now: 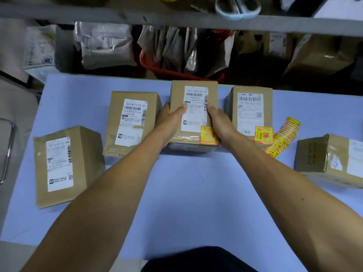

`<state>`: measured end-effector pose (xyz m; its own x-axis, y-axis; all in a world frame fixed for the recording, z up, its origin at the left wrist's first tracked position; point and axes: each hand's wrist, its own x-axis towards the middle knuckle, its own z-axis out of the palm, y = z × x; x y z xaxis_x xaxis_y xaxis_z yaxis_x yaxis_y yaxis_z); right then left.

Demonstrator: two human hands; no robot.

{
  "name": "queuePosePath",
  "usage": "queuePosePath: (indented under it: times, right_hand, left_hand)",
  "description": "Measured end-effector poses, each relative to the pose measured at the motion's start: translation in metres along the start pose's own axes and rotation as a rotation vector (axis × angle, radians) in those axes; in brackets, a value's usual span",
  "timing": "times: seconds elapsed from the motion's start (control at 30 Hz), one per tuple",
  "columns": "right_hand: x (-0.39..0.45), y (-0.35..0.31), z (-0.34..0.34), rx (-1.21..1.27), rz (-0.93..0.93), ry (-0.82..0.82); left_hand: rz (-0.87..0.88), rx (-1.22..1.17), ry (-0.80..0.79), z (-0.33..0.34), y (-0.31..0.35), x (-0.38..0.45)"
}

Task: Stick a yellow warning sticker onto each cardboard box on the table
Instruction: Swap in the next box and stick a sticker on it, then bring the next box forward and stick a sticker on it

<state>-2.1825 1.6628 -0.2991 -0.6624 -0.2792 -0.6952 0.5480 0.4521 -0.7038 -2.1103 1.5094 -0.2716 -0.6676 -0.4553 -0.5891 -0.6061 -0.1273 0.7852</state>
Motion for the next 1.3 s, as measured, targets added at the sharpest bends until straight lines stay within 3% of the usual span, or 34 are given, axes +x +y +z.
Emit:
queuePosePath:
  times: [0.33, 0.53, 0.67, 0.77, 0.83, 0.93, 1.03, 1.17, 1.3]
  right_hand:
    - [-0.015, -0.003, 0.007, -0.092, -0.142, 0.02]
    - [-0.027, -0.015, 0.007, -0.228, -0.106, 0.098]
    - [-0.047, -0.026, 0.004, -0.422, -0.188, 0.148]
    - [-0.056, -0.029, 0.003, -0.582, -0.297, 0.202]
    - [-0.06, -0.032, 0.009, -0.735, -0.426, 0.281]
    - [-0.069, -0.036, 0.034, -0.915, -0.556, 0.266]
    - [-0.081, -0.033, 0.076, -1.011, -0.71, 0.154]
    - [-0.081, -0.024, 0.125, -1.186, -0.789, -0.035]
    - [-0.089, -0.009, 0.144, -1.216, -0.745, -0.051]
  left_hand:
    - [0.09, 0.114, 0.023, -0.005, -0.011, 0.006]
    - [0.069, 0.227, 0.082, -0.004, 0.006, -0.01]
    - [0.196, 0.393, 0.01, -0.017, 0.021, -0.031]
    - [0.439, 0.615, -0.039, -0.044, 0.022, -0.051]
    - [0.537, 0.821, 0.01, -0.068, 0.018, -0.061]
    - [0.566, 1.116, 0.199, -0.106, 0.005, -0.07]
    - [0.478, 1.283, 0.217, -0.139, -0.016, -0.066]
    - [0.352, 1.199, 0.103, -0.164, -0.041, -0.062]
    - [0.309, 0.964, 0.031, -0.16, -0.057, -0.062]
